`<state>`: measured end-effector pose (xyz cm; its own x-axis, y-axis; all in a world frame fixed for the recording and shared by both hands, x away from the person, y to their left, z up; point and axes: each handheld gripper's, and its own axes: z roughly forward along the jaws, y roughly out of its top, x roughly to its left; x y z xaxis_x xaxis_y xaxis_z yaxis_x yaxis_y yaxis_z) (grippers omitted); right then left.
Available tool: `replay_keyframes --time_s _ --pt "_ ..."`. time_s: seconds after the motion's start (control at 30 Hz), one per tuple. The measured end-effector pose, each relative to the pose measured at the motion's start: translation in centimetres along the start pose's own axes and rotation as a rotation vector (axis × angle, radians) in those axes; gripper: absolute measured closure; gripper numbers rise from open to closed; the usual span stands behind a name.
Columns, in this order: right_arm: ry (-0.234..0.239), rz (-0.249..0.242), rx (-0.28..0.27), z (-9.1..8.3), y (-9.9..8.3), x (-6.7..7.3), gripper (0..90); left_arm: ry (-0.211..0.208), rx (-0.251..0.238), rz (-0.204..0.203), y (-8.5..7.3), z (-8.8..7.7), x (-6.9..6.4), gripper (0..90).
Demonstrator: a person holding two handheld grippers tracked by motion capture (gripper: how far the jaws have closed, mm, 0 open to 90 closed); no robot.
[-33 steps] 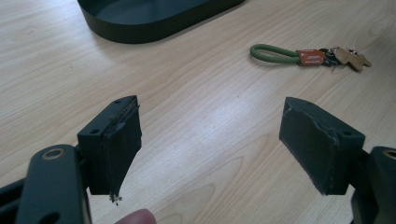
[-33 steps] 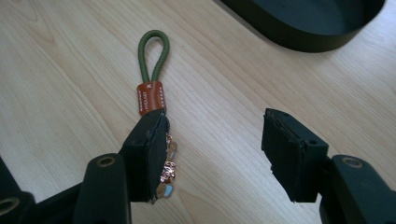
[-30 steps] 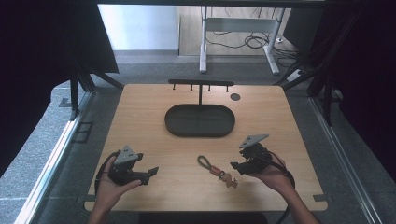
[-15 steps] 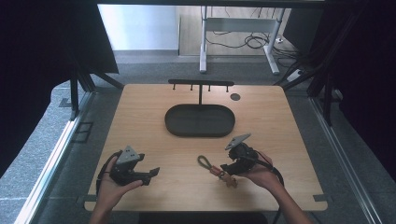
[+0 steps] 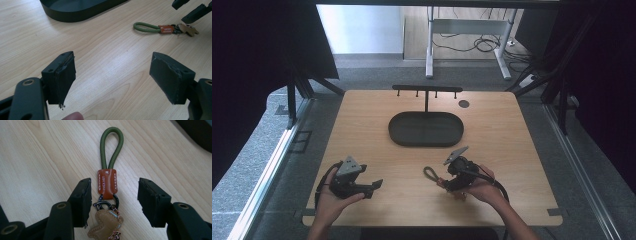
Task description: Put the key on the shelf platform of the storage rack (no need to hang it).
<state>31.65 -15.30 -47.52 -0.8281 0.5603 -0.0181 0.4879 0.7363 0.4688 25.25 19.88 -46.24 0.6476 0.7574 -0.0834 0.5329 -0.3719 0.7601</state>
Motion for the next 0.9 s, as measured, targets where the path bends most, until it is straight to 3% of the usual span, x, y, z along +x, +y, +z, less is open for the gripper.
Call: replay_keyframes --time_s 0.9 --pt "0.023 -0.016 0.111 3.1 0.6 0.5 50.9 -0.005 0.007 0.006 0.0 0.2 -0.1 21.2"
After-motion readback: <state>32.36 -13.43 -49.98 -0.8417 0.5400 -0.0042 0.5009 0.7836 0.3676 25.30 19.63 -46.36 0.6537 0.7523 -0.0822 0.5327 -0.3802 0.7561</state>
